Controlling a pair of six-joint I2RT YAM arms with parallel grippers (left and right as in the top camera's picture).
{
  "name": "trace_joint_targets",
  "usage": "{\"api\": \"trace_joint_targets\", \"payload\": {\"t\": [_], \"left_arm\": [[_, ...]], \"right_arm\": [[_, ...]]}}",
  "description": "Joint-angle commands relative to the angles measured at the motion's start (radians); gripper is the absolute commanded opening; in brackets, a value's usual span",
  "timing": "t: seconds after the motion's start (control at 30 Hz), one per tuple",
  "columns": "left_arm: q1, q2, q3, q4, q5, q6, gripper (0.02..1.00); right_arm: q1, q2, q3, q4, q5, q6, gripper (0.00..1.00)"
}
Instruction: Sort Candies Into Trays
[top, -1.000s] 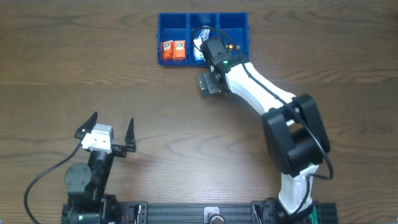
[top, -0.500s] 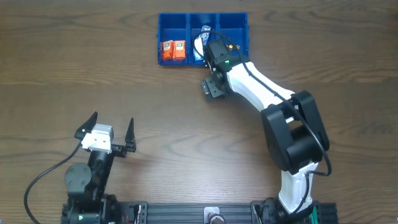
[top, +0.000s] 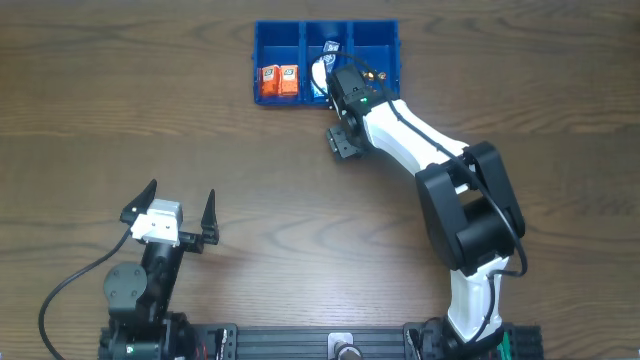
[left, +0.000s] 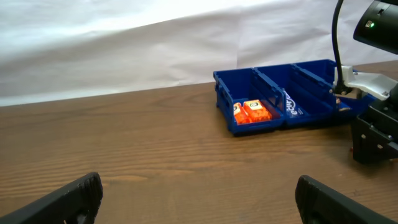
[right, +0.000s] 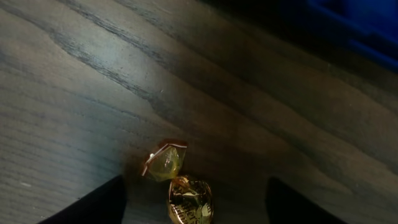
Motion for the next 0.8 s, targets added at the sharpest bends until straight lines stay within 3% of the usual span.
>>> {"api": "trace_joint_targets", "payload": {"t": [0.03, 0.33, 0.8], "left_arm": [[-0.002, -0.006, -0.024, -0.032, 0.018, 0.011, 0.993], [-0.002, -0.006, -0.024, -0.032, 0.018, 0.011, 0.996], [-0.002, -0.006, -0.024, -0.032, 0.018, 0.011, 0.996]], "right_arm": [[-0.004, 0.008, -0.012, 0.002, -0.002, -0.002, 0.621], [-0.004, 0.008, -0.013, 0.001, -0.002, 0.002, 0.448], [-0.004, 0.009, -0.017, -0.008, -0.002, 0.001, 0.364]]}}
